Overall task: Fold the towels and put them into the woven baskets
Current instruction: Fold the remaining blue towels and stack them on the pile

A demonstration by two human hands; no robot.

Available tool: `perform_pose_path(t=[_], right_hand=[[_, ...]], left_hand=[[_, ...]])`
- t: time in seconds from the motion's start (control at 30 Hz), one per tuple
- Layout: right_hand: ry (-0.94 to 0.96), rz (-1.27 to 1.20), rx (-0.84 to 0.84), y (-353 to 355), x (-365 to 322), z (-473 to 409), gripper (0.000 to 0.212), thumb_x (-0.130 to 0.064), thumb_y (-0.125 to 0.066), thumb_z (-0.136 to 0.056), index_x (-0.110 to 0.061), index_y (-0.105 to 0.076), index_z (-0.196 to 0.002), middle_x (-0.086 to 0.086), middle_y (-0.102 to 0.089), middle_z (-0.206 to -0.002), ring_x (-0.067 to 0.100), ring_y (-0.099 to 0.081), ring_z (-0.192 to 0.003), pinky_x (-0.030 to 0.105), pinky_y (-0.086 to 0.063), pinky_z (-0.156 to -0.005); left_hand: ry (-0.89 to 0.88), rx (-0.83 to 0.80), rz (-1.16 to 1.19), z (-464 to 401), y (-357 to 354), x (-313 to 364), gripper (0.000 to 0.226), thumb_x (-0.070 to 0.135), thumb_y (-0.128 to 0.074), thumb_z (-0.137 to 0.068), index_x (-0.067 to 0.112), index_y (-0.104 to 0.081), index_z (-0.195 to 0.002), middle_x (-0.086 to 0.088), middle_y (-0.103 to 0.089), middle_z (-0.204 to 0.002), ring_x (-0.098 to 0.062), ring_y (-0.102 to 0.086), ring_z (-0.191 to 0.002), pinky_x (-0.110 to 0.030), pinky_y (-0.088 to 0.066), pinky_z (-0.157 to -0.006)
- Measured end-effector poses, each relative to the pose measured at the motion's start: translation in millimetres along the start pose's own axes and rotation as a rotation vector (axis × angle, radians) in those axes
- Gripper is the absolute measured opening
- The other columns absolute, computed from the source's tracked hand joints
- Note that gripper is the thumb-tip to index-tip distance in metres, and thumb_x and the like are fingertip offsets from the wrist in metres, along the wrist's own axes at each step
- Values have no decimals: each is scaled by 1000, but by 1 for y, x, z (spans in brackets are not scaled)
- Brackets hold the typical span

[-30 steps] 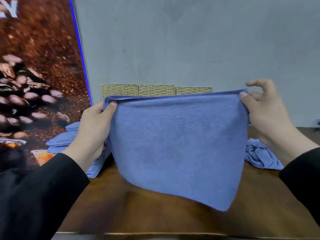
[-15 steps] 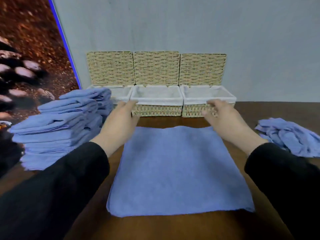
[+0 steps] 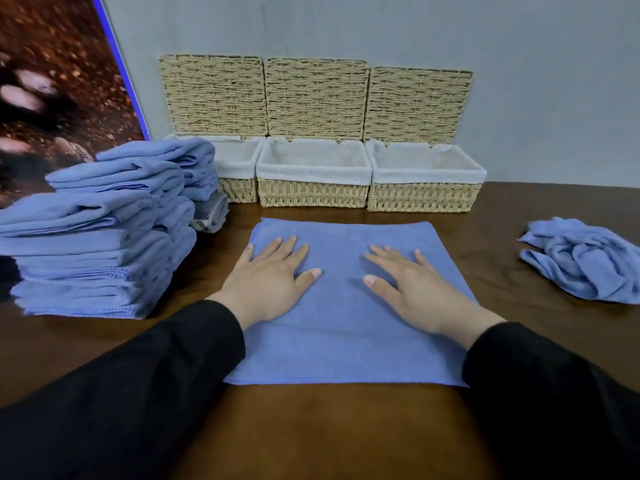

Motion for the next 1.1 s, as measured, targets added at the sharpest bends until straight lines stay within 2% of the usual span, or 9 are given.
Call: perform_pose_path(t=[0.13,0.2,0.3,0.37,0.47,0.53,0.67,0.9,1.1], right_hand=[[87,-154,225,10,-33,8,43,-45,-44,-105,-28,-52,-143,-12,-49,-149,7,-41,-141,39,-28,-121],[172,-186,206,0,-49,21,42,-49,-41,-104,-29,-58,-136,-15,-55,-139,4,-49,-131,32,-37,-114],[214,-11,103,-25,-48,38,68,-71,-19,-97,-35,-49,-147,-21,-39,-157,-5,-25,-147,35,-18,-125],[212,-111,173,-20,-46,45,61,-66,-27,-98,-35,-53,-143,-27,-43,-150,-9,-29,-144,30,-21,-123],[310,-313,300,-9,-49,59,26,-40,-50,-104,-26,-70,-113,-24,-62,-116,1,-56,-117,21,-43,-100],[374,-265,266,-7,-54,71,26,-47,-53,-100,-26,-69,-101,-20,-59,-102,5,-57,-102,24,-45,-89],[378,-66,57,-18,-52,85,46,-72,-53,-89,-40,-62,-120,-26,-48,-112,0,-46,-110,23,-36,-100],[234,145,316,-12,-43,88,16,-27,-56,-91,-27,-65,-103,-12,-60,-95,13,-57,-89,34,-49,-77],[94,177,341,9,-24,100,20,-20,-59,-93,-30,-61,-110,-18,-61,-102,10,-59,-94,26,-40,-72]], left_hand=[[-14,195,21,13,21,22,58,54,-22,-106,26,-30,-157,0,-22,-167,-15,-12,-155,-50,-6,-125],[-101,186,143,32,15,36,54,46,-28,-108,25,-28,-158,1,-22,-167,-13,-14,-155,-45,-11,-125],[-154,70,74,64,-9,38,62,55,-20,-106,30,-11,-162,12,-2,-168,-5,0,-155,-42,-4,-127],[-129,68,39,71,-13,30,69,64,-17,-102,32,-7,-162,16,4,-167,-3,5,-154,-41,0,-127],[-136,178,74,74,-5,27,66,65,-24,-101,32,-29,-158,12,-14,-167,-5,-9,-154,-38,-7,-126],[-221,317,82,87,1,35,63,65,-22,-96,33,-52,-142,12,-38,-159,-5,-29,-148,-31,-18,-121],[-434,188,217,114,-8,50,51,71,-41,-91,37,-57,-125,18,-49,-147,1,-33,-141,-26,-20,-117],[-406,177,265,111,-13,47,37,62,-53,-95,40,-57,-124,23,-44,-151,9,-32,-138,-22,-15,-118],[-372,177,306,110,-11,46,22,44,-52,-102,33,-62,-118,22,-50,-147,3,-39,-136,-21,-22,-114]])
Point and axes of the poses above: each hand's wrist, its own z-axis away from the middle knuckle, its own y-axis out of the back of the hand, x = y × z, the point moved 2 cm from there along -z, towards the middle knuckle
